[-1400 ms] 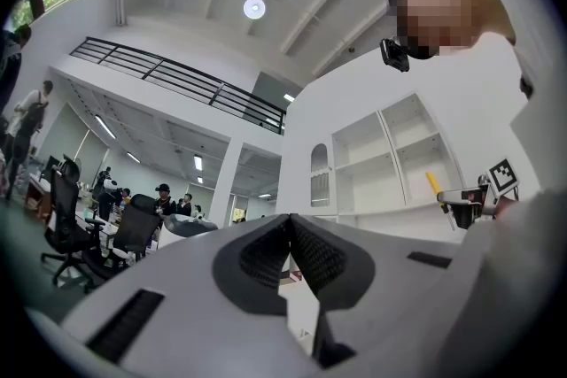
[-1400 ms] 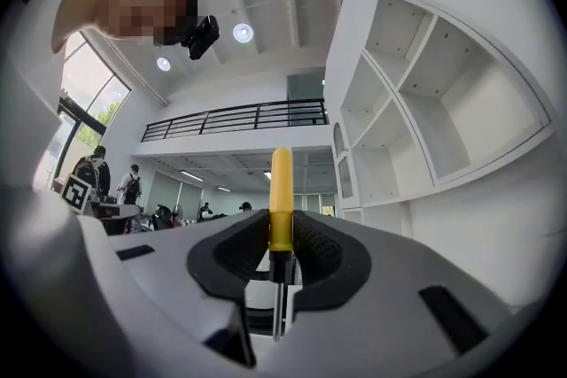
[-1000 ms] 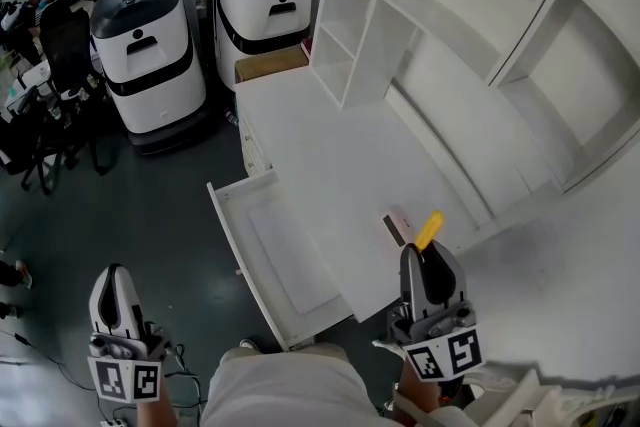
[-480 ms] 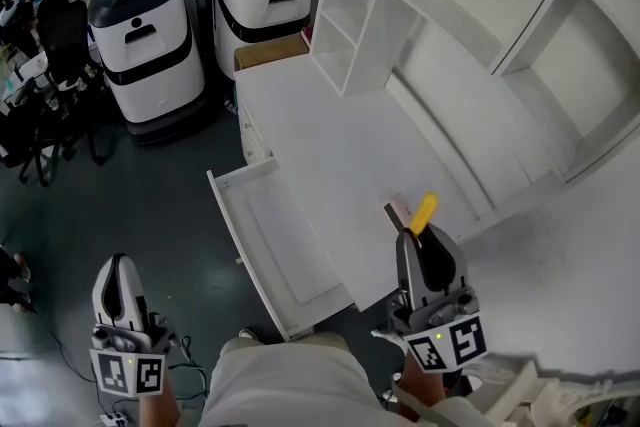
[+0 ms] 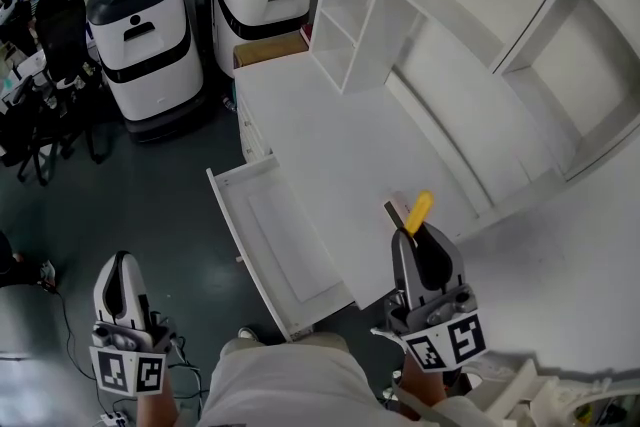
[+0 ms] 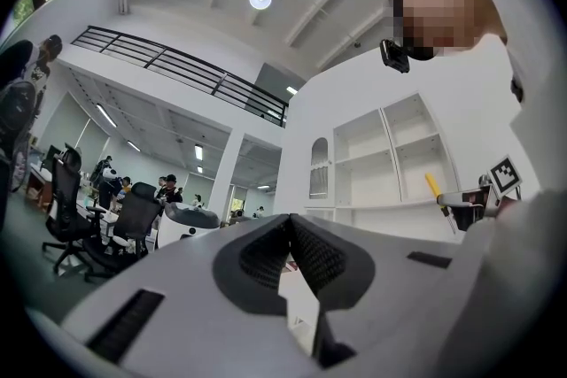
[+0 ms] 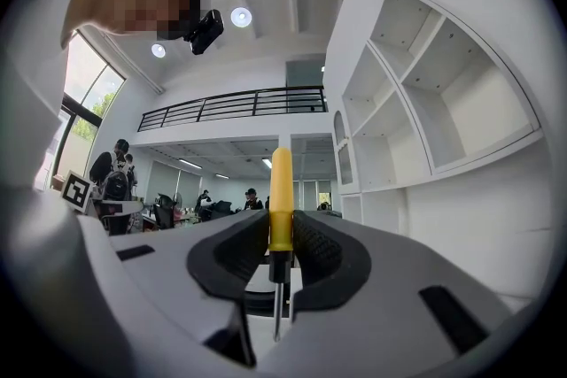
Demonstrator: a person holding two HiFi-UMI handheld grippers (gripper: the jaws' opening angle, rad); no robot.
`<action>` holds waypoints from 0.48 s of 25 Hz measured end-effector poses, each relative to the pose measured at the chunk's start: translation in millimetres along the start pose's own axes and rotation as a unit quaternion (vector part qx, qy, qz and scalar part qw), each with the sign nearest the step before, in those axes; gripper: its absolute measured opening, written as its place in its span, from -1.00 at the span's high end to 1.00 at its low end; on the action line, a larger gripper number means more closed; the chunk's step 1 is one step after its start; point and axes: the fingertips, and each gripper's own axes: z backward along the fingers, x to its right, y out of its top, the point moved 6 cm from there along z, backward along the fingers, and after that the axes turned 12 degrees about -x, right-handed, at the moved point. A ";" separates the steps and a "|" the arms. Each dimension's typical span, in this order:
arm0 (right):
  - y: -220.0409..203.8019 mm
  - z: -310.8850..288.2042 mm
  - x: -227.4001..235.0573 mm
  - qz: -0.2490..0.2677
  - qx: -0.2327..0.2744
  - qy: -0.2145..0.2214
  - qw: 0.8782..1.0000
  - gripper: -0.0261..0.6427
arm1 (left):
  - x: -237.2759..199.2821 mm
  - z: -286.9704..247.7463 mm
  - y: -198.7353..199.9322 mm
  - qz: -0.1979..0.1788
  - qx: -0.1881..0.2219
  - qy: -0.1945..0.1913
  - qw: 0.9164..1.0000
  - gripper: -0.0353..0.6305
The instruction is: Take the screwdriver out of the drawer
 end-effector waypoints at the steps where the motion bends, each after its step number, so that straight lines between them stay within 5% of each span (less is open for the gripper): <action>1: -0.8 -0.7 -0.6 -0.001 -0.002 0.003 1.000 0.64 | 0.1 -0.6 -0.2 0.000 -0.001 -0.001 1.000 0.85; 12: -3.4 -9.4 -7.8 0.005 -0.005 0.011 1.000 0.64 | -0.8 -6.1 -1.8 0.004 0.000 -0.010 1.000 0.85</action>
